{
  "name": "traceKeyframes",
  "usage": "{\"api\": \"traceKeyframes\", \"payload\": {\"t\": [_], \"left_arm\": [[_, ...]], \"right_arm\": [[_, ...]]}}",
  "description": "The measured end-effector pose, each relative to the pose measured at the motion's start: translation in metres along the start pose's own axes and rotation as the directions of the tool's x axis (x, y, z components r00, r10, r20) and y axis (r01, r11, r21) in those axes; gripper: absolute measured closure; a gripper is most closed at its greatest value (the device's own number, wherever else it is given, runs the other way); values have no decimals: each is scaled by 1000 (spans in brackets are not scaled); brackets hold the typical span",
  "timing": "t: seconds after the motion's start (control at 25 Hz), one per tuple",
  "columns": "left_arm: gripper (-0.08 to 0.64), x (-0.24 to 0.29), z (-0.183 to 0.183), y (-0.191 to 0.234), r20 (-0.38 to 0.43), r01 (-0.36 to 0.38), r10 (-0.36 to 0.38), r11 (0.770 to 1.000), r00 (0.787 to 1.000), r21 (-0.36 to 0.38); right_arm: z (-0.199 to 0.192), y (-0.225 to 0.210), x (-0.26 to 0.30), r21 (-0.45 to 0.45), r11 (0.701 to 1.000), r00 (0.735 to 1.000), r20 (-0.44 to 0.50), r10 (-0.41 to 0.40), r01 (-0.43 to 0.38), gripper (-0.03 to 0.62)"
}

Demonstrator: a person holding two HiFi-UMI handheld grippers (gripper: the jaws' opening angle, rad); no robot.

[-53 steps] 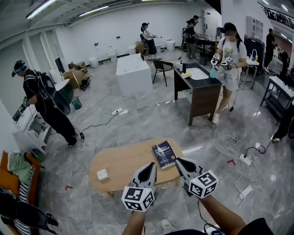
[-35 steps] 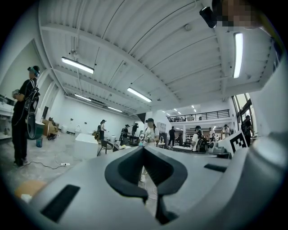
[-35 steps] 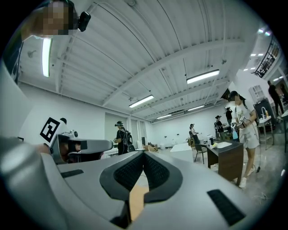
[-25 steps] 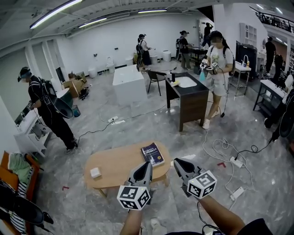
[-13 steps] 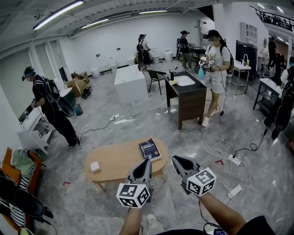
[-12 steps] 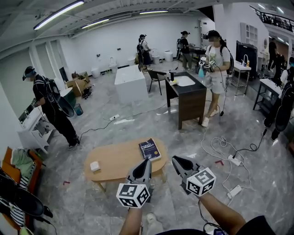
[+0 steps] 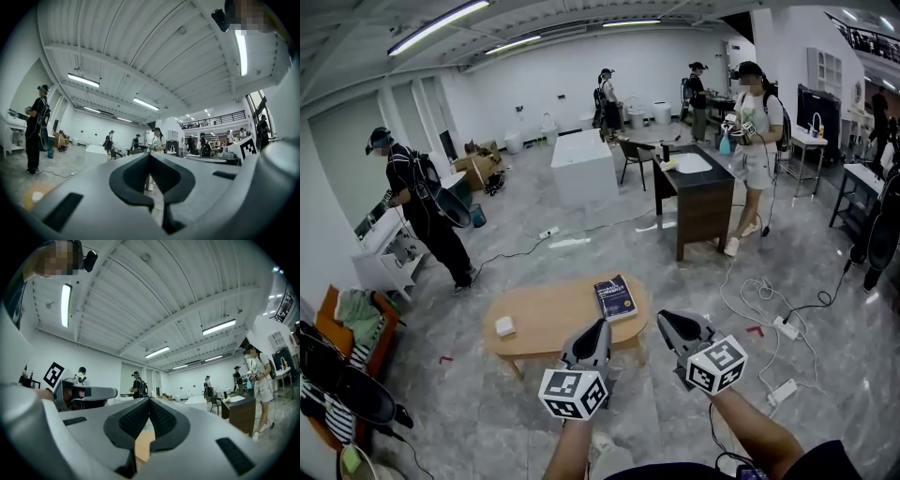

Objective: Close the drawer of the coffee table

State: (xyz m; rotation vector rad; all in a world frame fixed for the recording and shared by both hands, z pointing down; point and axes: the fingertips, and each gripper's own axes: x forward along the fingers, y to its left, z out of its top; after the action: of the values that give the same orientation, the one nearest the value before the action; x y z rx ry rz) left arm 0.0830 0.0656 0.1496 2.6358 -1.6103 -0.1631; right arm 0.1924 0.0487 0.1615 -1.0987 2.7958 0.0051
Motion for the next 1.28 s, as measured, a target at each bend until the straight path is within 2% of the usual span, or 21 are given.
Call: {"api": "traceKeyframes", "payload": {"t": [0.44,0.72,1.28], "left_arm": [[557,-15,16,-18,15,-6,6,1000,1000,19],[557,-9,8,-30,7,22,-22,1000,1000,15],[557,-11,0,-21,-10,23,-23,999,1000,-30]], "right_arm": [[1,23,-13,-7,999,999,-12,46,-46,581],[1,17,-18,7,999,999,-1,35,-35,581],[2,28,-11,-9,999,999,-22,45,-46,581]]}}
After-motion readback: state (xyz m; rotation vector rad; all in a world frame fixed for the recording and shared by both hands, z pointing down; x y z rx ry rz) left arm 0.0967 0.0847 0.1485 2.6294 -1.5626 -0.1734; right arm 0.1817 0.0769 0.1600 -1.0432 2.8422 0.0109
